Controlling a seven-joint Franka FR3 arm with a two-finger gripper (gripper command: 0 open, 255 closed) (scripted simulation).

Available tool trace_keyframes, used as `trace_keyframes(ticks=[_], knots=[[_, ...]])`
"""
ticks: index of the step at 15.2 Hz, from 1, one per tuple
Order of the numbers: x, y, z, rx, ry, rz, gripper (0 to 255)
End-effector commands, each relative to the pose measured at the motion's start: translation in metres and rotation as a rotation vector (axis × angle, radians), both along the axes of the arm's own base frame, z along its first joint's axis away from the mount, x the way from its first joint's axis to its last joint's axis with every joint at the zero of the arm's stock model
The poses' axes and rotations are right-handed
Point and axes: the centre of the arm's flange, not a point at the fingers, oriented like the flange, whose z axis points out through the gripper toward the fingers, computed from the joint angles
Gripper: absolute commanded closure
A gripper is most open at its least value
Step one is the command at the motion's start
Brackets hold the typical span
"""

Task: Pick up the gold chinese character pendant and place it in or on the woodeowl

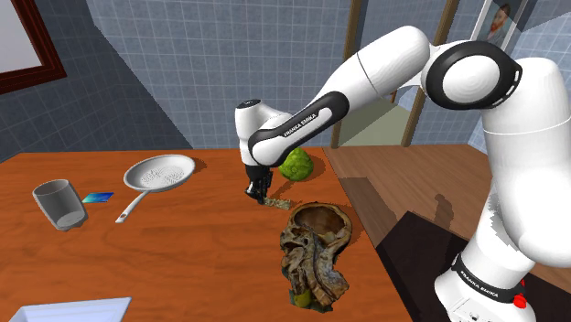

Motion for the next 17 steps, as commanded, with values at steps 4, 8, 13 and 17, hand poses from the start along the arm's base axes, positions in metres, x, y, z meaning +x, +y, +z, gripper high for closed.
trace_keyframes(ticks=[4, 8, 13, 17], knots=[[0.000, 0.000, 0.010, 0.000, 0.000, 0.000, 255], [0.000, 0.000, 0.032, 0.000, 0.000, 0.000, 255], [0.000, 0.000, 0.058, 0.000, 0.000, 0.000, 255], [0.000, 0.000, 0.079, 0.000, 0.000, 0.000, 255]])
